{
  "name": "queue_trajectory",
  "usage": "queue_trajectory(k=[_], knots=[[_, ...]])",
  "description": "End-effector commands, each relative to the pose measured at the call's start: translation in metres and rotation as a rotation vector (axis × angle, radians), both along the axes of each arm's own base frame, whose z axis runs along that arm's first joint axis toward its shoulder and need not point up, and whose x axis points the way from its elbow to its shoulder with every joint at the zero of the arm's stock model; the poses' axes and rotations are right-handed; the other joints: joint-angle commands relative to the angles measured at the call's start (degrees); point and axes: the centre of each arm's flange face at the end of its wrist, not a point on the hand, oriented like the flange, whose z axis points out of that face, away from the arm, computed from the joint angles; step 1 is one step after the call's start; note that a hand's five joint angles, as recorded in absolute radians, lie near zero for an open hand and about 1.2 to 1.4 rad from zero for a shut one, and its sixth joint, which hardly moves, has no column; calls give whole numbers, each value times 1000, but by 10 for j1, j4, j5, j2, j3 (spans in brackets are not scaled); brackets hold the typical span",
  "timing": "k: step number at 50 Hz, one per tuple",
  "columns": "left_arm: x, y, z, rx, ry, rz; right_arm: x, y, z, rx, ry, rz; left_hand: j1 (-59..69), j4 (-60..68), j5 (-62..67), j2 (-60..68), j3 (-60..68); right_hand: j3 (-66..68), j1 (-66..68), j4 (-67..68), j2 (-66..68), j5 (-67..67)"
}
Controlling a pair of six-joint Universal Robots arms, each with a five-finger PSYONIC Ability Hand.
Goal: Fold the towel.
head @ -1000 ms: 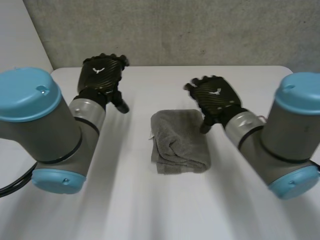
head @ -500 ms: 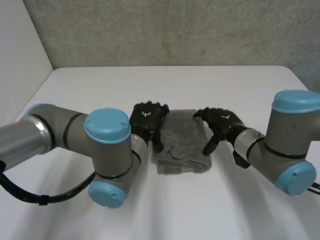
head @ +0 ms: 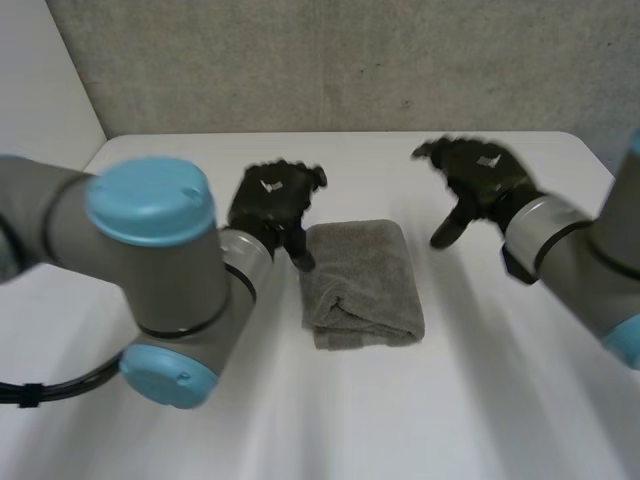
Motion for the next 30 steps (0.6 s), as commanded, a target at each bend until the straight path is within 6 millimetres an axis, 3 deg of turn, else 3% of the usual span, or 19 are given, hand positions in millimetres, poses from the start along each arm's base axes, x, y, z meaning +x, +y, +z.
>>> queue_trajectory(k=[1,5,11,30], knots=[[55,-4,66,-69,43,157,-37,8,50,-97,23,-218,-54,-57,-136,-63,-47,-39,-28,-46,-46,-11],[81,0,85,-85,52,219,-50,11,56,-111,73,-268,-79,-82,-161,-88,-72,-39,-28,-46,-46,-11],[95,14,92,-100,60,231,-53,20,58,-118,75,-280,-82,-85,-165,-91,-75,-39,-28,-46,-46,-11],[103,15,76,-64,48,247,-53,19,56,-143,49,-291,-136,-139,-219,-145,-129,-39,-28,-46,-46,-11]])
